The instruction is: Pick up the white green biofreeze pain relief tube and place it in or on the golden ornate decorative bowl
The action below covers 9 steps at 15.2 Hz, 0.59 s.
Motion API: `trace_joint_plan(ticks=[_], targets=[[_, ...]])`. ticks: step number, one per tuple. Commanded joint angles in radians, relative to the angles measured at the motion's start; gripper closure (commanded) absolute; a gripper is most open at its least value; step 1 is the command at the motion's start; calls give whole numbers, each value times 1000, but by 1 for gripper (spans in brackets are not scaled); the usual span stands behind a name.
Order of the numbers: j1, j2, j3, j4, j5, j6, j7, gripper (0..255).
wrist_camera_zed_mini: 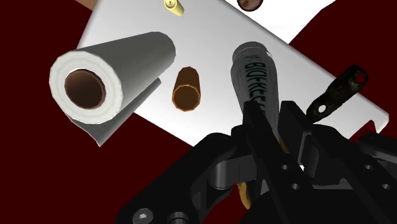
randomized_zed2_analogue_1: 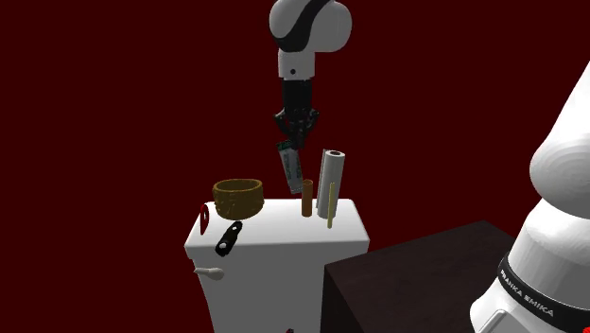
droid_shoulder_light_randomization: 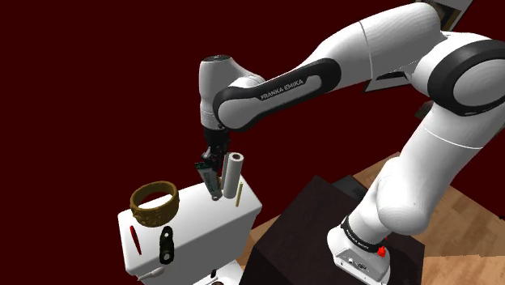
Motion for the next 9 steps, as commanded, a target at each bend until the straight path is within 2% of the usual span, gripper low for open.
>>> trace_joint_plan(ticks=[1, 7, 9], targets=[[-1, -16, 0, 14, 5, -29, -3, 255], [-3, -48, -1, 54, 14, -100, -7, 255], [10, 14, 9, 152, -6, -138, 26, 255]])
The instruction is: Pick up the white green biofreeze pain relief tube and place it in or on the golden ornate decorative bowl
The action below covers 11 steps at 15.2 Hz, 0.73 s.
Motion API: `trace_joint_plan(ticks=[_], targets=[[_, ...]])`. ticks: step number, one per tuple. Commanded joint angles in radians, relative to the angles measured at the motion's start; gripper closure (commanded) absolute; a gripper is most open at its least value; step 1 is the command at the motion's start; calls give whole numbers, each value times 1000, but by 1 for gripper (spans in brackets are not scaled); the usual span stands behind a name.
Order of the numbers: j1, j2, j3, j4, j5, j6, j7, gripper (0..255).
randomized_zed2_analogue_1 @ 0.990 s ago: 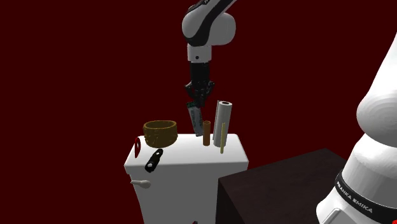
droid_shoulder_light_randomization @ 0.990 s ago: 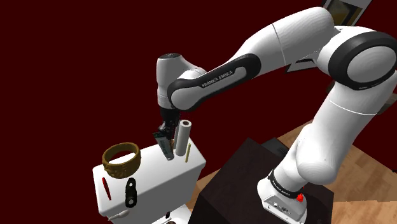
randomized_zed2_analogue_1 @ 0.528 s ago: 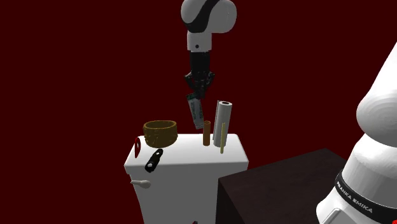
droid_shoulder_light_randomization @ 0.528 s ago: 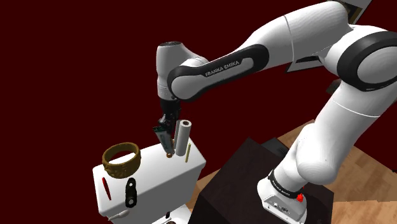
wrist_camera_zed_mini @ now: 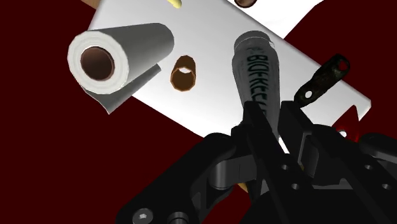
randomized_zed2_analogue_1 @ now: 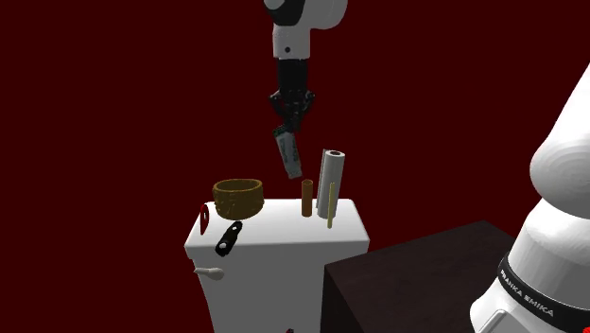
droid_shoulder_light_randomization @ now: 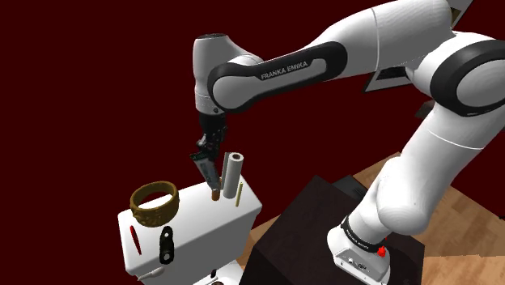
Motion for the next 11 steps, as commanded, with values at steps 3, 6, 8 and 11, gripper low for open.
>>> trace_joint_plan(ticks=[3, 6, 8, 11], targets=[[33, 122, 18, 200, -39, -82, 65, 255], [66, 229, 25, 379, -73, -157, 108, 255], [93, 309, 27, 513, -97, -215, 134, 255], [146, 446, 25, 753, -133, -320, 167, 255]])
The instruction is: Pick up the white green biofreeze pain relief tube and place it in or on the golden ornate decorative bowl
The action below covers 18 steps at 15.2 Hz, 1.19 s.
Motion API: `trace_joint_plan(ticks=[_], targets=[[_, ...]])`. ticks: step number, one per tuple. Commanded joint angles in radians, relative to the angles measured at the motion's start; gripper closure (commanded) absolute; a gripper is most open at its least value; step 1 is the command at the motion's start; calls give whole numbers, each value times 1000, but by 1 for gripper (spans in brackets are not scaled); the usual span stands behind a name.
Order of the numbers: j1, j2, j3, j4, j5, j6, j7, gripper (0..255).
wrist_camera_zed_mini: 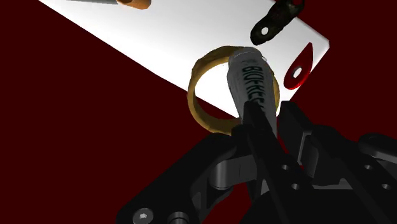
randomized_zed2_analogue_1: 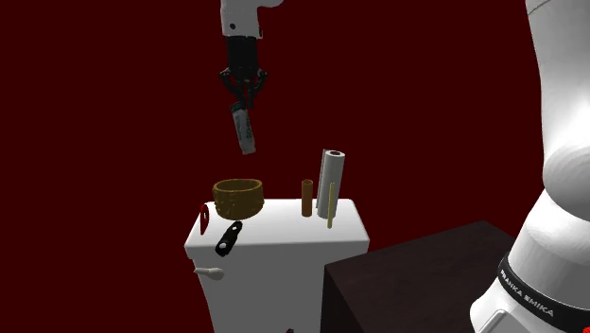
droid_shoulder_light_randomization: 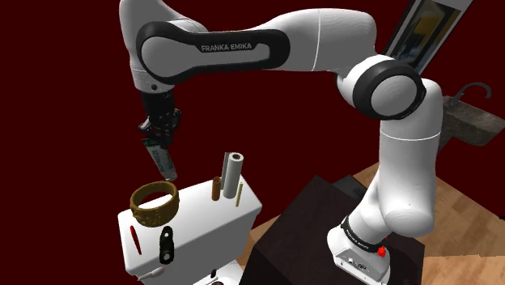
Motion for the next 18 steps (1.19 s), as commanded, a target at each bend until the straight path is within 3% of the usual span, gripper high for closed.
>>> trace_joint_plan(ticks=[1, 2, 18], targets=[[37, 97, -4, 177, -24, -82, 17, 255], [53, 136, -6, 249, -33, -114, 22, 255], [34, 140, -12, 38, -36, 99, 22, 255]])
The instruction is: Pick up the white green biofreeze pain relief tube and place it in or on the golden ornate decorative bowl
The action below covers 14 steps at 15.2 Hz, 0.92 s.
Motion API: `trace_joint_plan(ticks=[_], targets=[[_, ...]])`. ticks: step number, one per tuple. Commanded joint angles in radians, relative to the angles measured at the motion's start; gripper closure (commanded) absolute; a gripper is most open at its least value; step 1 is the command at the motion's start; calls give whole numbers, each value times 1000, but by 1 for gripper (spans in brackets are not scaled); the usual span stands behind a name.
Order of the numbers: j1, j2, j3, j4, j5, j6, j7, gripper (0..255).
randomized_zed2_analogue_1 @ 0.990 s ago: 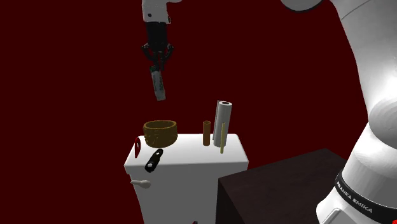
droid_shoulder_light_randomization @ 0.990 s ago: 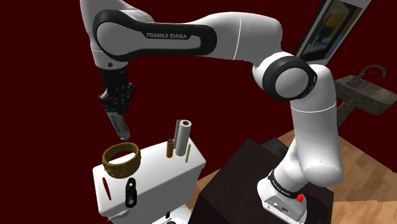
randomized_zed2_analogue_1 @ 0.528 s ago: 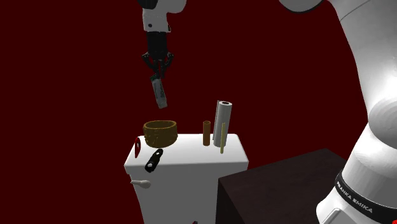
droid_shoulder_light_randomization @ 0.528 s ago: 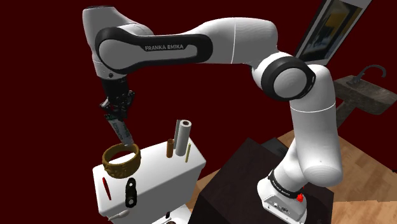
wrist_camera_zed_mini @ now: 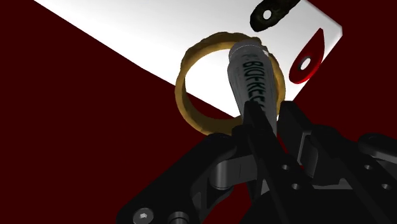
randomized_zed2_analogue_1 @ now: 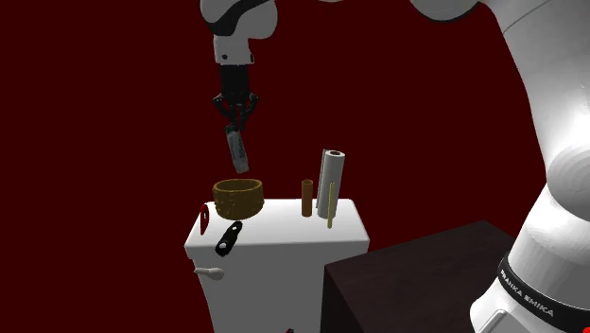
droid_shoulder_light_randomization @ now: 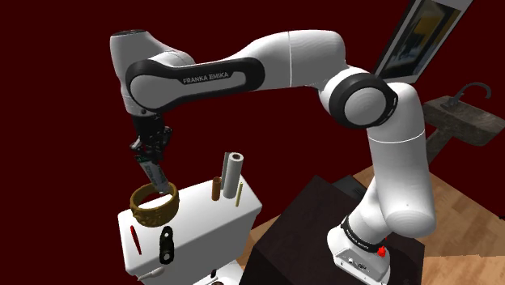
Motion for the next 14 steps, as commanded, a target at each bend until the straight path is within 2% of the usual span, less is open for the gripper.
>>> trace_joint_plan(ticks=[1, 9, 14], targets=[[-3, 3, -1, -23, -1, 26, -2, 255], [-5, 36, -8, -91, -11, 125, 1, 255], [-5, 36, -8, -91, -11, 125, 1, 255]])
